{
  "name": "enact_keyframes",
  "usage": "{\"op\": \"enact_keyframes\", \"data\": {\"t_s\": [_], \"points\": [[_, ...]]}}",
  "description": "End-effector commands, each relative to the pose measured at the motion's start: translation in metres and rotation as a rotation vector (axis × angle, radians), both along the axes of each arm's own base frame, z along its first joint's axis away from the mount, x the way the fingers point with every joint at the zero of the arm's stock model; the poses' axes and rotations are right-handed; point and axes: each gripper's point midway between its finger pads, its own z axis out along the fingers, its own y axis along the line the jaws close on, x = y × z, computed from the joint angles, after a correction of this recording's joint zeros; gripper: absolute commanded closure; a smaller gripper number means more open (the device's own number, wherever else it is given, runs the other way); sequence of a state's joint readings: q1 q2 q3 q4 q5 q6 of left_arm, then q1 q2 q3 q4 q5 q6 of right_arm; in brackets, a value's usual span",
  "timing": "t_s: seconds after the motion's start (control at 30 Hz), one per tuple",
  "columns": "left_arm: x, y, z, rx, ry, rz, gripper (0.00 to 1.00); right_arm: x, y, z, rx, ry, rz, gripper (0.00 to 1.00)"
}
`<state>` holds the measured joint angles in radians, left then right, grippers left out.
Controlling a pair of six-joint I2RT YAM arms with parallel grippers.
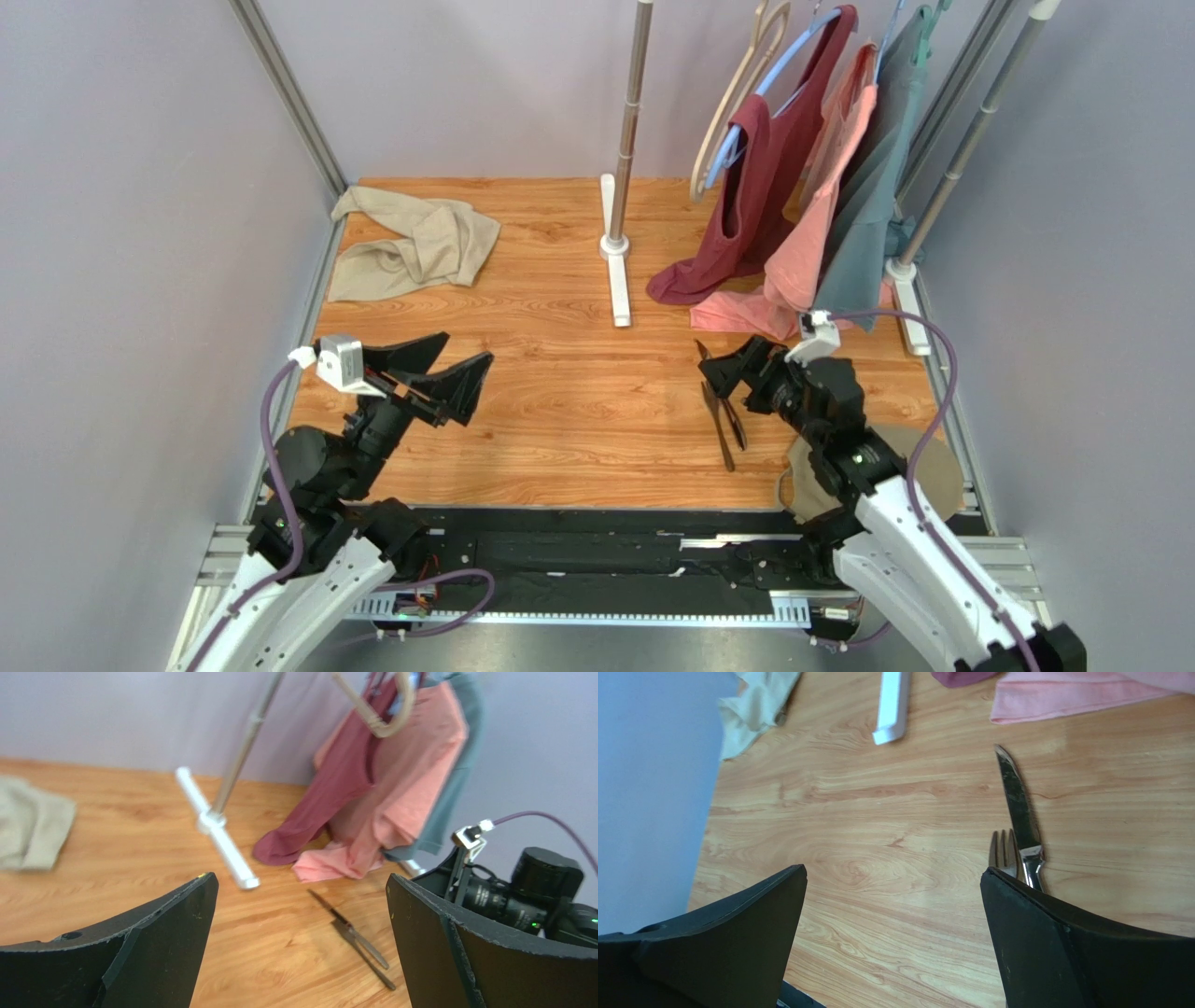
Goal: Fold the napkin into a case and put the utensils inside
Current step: Move the crumpled napkin to the corner of the board.
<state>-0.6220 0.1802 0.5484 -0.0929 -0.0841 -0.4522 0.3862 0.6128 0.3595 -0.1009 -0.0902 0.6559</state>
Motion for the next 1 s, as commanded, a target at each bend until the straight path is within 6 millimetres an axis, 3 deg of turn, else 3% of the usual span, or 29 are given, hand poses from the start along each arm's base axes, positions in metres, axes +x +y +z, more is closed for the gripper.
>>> {"op": "enact_keyframes", "data": {"t_s": [0.0, 0.03, 0.07, 0.17, 0.23, 0.3, 0.33, 0.37, 0.4, 0.43, 0.47, 0.5, 0.53, 0.57, 0.6, 0.63, 0.67, 0.7, 0.73, 0.77, 0.8, 0.83, 0.87, 0.9, 0.93, 0.97], "points": [[0.018, 0.042, -0.045, 0.033, 0.369, 0.272, 0.01, 0.02, 0.018, 0.016, -0.129, 0.04, 0.035, 0.0], [0.018, 0.045, -0.055, 0.057, 0.425, 0.297, 0.01, 0.036, 0.029, 0.027, -0.18, 0.052, 0.035, 0.0], [0.018, 0.046, -0.045, 0.088, 0.392, 0.292, 0.01, 0.04, 0.038, 0.03, -0.225, 0.05, 0.06, 0.0], [0.024, 0.036, -0.03, 0.106, 0.365, 0.256, 0.01, 0.056, 0.095, 0.048, -0.289, 0.033, 0.162, 0.0], [0.036, 0.05, -0.038, 0.115, 0.429, 0.379, 0.01, 0.052, 0.144, 0.061, -0.209, 0.0, 0.33, 0.0], [0.047, 0.062, -0.025, 0.099, 0.445, 0.47, 0.01, 0.07, 0.177, 0.061, -0.147, 0.028, 0.379, 0.0], [0.066, 0.074, -0.035, 0.132, 0.511, 0.551, 0.01, 0.081, 0.195, 0.068, -0.112, -0.01, 0.405, 0.0], [0.078, 0.077, -0.024, 0.123, 0.52, 0.557, 0.03, 0.096, 0.214, 0.063, -0.109, -0.019, 0.431, 0.0], [0.09, 0.063, -0.029, 0.112, 0.567, 0.449, 0.04, 0.107, 0.227, 0.063, -0.111, -0.029, 0.438, 0.0], [0.12, 0.058, -0.046, 0.115, 0.644, 0.417, 0.07, 0.118, 0.232, 0.058, -0.13, -0.013, 0.427, 0.0], [0.138, 0.076, -0.039, 0.067, 0.665, 0.447, 0.08, 0.133, 0.246, 0.09, -0.107, -0.068, 0.432, 0.0], [0.153, 0.078, -0.044, 0.065, 0.696, 0.447, 0.05, 0.147, 0.256, 0.06, -0.152, -0.019, 0.434, 0.0], [0.181, 0.081, -0.068, 0.089, 0.771, 0.461, 0.02, 0.152, 0.259, 0.054, -0.18, -0.004, 0.439, 0.01], [0.202, 0.092, -0.057, 0.076, 0.76, 0.486, 0.01, 0.159, 0.264, 0.052, -0.189, -0.004, 0.441, 0.01], [0.219, 0.093, -0.062, 0.073, 0.788, 0.474, 0.01, 0.171, 0.271, 0.052, -0.192, -0.009, 0.44, 0.02], [0.24, 0.099, -0.106, 0.099, 0.93, 0.499, 0.01, 0.173, 0.277, 0.051, -0.188, -0.01, 0.456, 0.02], [0.262, 0.102, -0.093, 0.084, 0.917, 0.511, 0.01, 0.175, 0.28, 0.051, -0.181, -0.013, 0.467, 0.02], [0.276, 0.102, -0.103, 0.094, 0.946, 0.513, 0.01, 0.179, 0.282, 0.054, -0.167, -0.017, 0.47, 0.02], [0.295, 0.112, -0.144, 0.107, 1.044, 0.532, 0.01, 0.178, 0.287, 0.048, -0.154, -0.008, 0.492, 0.02], [0.314, 0.115, -0.135, 0.098, 1.024, 0.54, 0.01, 0.179, 0.287, 0.048, -0.147, -0.011, 0.498, 0.03], [0.324, 0.119, -0.145, 0.106, 1.043, 0.547, 0.01, 0.18, 0.286, 0.046, -0.144, -0.008, 0.501, 0.03], [0.336, 0.127, -0.181, 0.14, 1.112, 0.58, 0.01, 0.179, 0.285, 0.044, -0.144, -0.011, 0.505, 0.03], [0.352, 0.133, -0.175, 0.162, 1.084, 0.591, 0.01, 0.178, 0.285, 0.041, -0.143, -0.011, 0.511, 0.03], [0.359, 0.14, -0.186, 0.188, 1.098, 0.615, 0.01, 0.177, 0.284, 0.039, -0.131, -0.009, 0.525, 0.03], [0.365, 0.146, -0.218, 0.218, 1.16, 0.616, 0.01, 0.175, 0.282, 0.032, -0.126, -0.003, 0.531, 0.03], [0.377, 0.149, -0.215, 0.237, 1.135, 0.605, 0.01, 0.174, 0.281, 0.03, -0.12, -0.002, 0.537, 0.04]]}}
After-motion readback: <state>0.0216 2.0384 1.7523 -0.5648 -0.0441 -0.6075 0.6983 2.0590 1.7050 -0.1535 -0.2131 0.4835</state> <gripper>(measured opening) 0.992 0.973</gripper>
